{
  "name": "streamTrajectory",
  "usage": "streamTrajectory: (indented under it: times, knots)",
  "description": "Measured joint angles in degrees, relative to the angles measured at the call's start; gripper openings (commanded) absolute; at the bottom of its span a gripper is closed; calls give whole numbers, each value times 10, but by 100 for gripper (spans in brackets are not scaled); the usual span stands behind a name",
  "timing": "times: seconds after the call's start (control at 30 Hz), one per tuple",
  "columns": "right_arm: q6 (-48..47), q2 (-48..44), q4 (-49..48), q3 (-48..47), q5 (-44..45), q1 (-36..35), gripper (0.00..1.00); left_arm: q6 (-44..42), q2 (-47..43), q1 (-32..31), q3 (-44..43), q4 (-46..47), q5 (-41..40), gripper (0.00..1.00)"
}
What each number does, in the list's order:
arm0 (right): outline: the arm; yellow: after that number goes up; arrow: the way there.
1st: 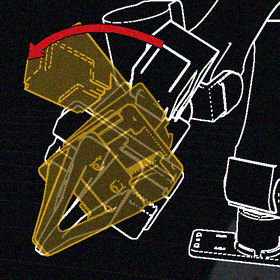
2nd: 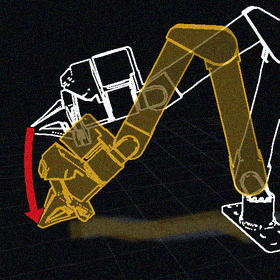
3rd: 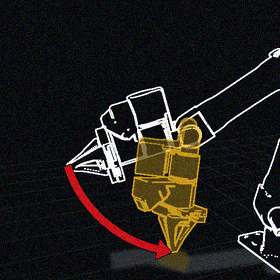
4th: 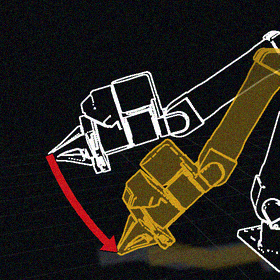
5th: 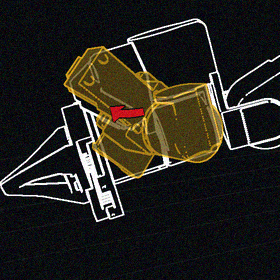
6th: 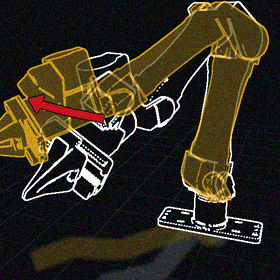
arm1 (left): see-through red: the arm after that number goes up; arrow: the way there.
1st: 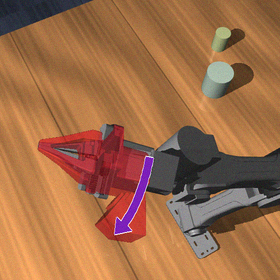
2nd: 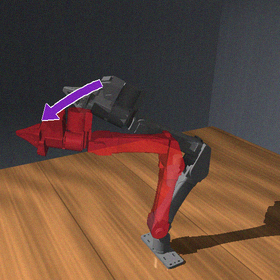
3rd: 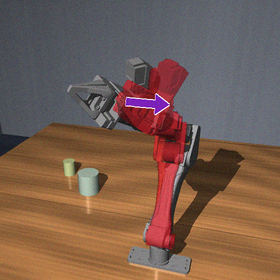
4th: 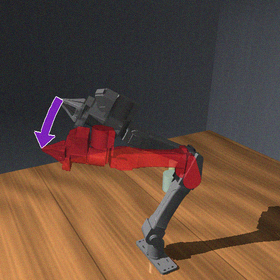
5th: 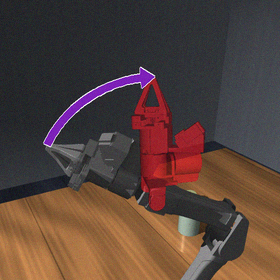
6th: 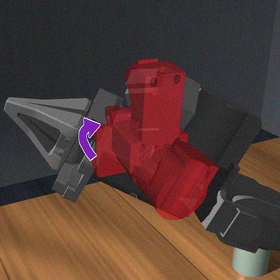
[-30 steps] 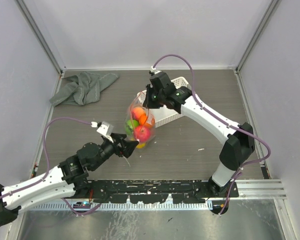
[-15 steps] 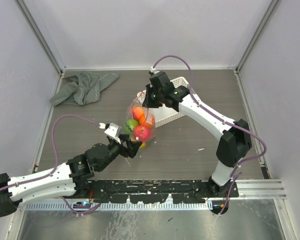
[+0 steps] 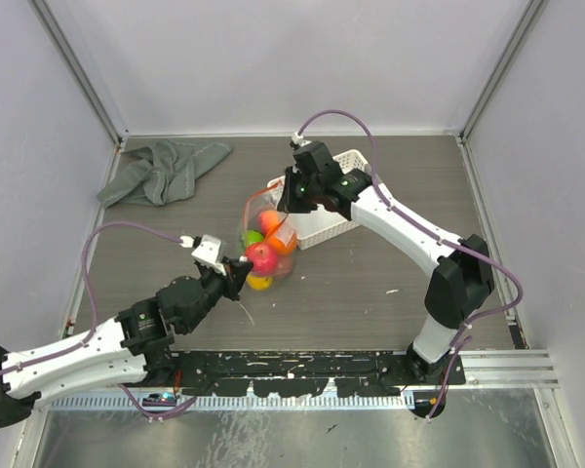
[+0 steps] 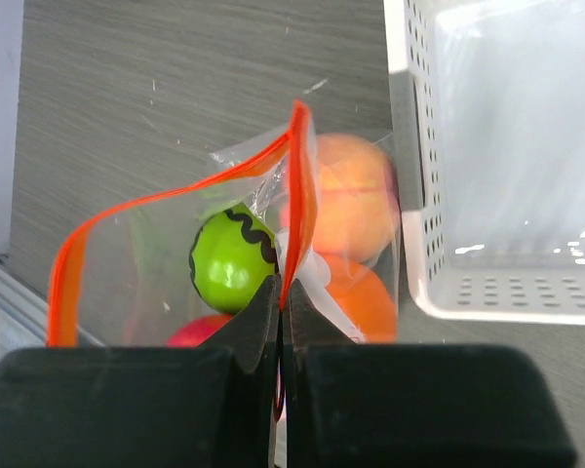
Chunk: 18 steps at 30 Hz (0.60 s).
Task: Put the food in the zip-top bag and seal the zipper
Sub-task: Zip the zipper food storage bag at the center of the board.
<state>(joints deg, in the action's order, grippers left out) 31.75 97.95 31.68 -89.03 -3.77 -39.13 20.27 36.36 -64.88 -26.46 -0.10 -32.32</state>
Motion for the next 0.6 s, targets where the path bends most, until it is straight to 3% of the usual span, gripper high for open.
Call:
streamTrajectory:
  times: [0.3,0.6]
  knots:
    - [-10,-84,6,88,-38,3,7,-65,-57,0,-50,-82,44,0]
    - [-25,-186,25,171,5,41,14,-103,49,0,-115,-95,132,0]
